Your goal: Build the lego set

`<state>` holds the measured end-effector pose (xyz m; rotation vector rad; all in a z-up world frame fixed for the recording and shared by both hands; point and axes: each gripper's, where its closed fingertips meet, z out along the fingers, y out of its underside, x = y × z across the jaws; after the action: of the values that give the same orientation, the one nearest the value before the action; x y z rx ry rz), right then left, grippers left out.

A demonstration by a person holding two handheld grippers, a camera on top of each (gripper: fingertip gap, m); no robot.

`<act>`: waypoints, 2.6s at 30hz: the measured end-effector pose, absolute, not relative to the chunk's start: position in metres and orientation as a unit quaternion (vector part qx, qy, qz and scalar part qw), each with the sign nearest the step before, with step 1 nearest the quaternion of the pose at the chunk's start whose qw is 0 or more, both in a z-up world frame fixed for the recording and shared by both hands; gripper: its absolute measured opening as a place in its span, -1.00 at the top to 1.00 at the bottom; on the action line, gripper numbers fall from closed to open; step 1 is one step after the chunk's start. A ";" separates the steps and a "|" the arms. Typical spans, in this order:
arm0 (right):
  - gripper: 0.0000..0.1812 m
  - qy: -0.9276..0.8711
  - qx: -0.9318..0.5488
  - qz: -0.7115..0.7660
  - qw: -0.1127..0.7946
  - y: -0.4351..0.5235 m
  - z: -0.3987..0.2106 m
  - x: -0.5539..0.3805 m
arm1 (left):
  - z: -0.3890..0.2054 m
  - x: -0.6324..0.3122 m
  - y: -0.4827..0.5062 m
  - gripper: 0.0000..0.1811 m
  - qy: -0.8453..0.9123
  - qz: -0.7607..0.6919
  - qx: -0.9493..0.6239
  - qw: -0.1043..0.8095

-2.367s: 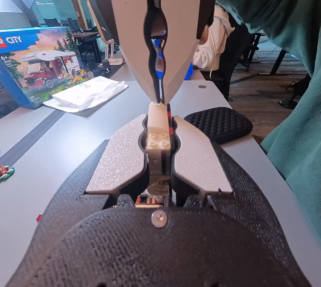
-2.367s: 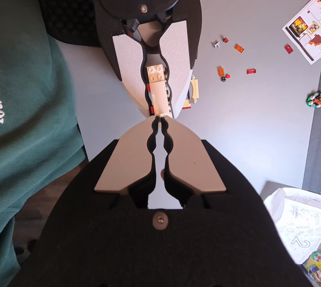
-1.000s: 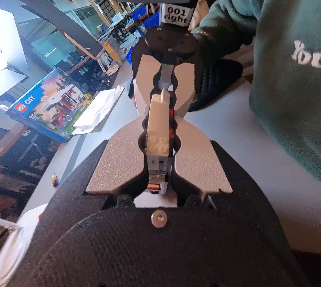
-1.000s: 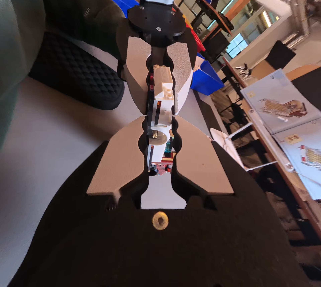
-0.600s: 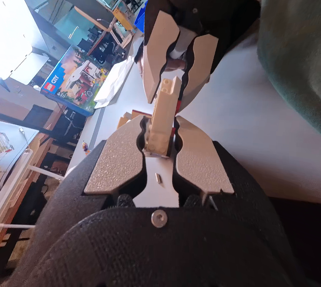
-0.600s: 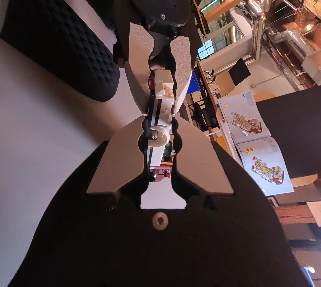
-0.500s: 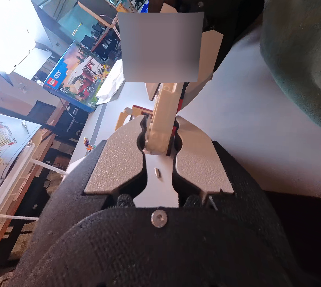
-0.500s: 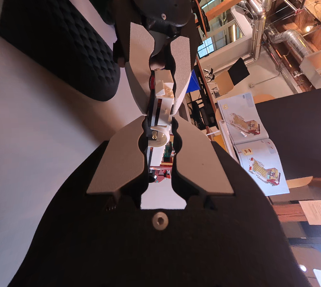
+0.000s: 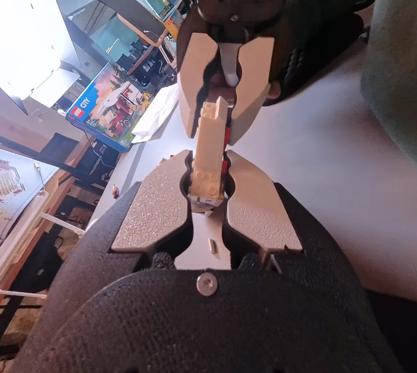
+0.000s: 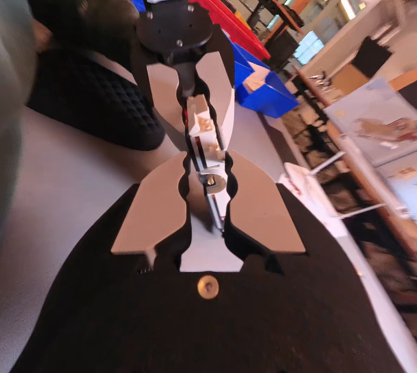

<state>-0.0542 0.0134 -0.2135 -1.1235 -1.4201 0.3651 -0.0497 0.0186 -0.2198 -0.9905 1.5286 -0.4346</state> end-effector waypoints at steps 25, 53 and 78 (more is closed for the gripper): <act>0.75 -0.485 -0.628 0.368 0.485 -0.007 -0.225 -0.021 | -0.242 -0.014 0.017 0.73 0.708 -0.091 -0.346 0.608; 0.58 -0.558 -0.569 0.251 0.549 0.005 -0.214 -0.022 | -0.232 -0.018 0.028 0.73 0.700 -0.116 -0.368 0.601; 0.75 -0.644 -0.500 0.131 0.565 0.038 -0.191 -0.026 | -0.207 -0.010 0.047 0.73 0.693 -0.219 -0.420 0.543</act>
<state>-0.0265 0.0382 -0.1908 -1.1751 -1.5137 0.3084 -0.0099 0.0468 -0.2068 -0.9960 1.6462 -0.5206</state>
